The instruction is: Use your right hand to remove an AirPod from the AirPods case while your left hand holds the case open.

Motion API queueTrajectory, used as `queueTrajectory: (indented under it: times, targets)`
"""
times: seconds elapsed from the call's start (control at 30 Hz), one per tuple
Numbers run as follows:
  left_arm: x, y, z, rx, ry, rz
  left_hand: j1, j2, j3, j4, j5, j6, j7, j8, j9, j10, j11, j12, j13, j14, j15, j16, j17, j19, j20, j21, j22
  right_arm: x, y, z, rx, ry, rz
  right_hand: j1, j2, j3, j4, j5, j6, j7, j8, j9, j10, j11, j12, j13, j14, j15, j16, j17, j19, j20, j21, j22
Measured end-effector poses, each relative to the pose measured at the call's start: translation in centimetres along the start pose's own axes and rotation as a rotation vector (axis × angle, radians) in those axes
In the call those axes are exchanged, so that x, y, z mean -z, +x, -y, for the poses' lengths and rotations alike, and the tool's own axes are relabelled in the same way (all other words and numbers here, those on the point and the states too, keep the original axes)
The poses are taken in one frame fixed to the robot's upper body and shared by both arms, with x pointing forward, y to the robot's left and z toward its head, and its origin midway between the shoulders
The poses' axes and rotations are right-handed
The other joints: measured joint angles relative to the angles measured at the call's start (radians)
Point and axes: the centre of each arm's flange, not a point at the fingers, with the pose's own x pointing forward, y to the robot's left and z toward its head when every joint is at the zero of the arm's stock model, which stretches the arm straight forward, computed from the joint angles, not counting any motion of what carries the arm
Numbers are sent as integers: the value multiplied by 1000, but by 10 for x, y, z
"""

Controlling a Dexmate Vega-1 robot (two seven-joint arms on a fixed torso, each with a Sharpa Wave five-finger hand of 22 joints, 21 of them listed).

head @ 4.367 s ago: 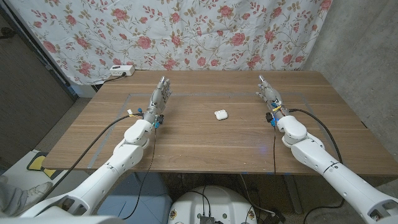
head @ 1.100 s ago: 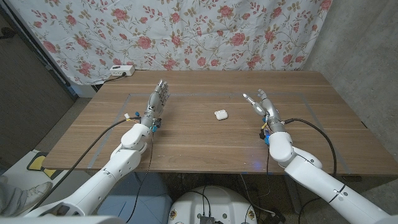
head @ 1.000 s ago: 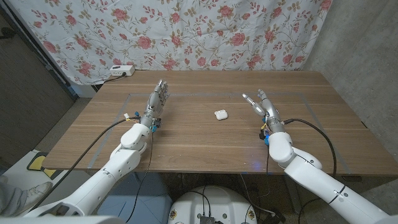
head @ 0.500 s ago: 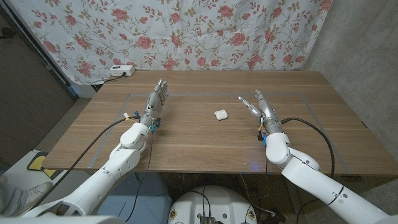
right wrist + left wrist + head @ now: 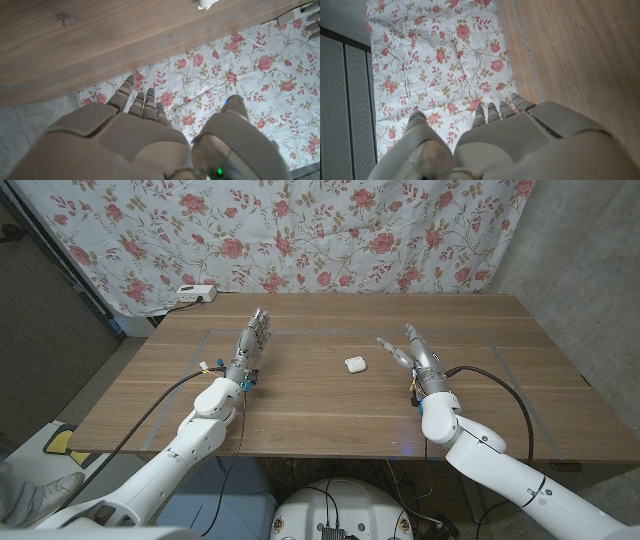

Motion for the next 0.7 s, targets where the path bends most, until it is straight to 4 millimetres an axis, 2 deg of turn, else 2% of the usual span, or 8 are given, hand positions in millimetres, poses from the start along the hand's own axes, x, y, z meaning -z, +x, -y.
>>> queueTrajectory:
  times: [0.7]
  targets:
    - [1,-1,1,1,-3,1,0,0,3,-3,0,0,0,0,0,0,0,0,0,0,0,0,0,0,0,0,0,-21,-8,-11,-10,-147,12,8,0,-4,-4,-4,0,0,0,0,16,0,8,5,5,-5,0,0,7,0,0,0]
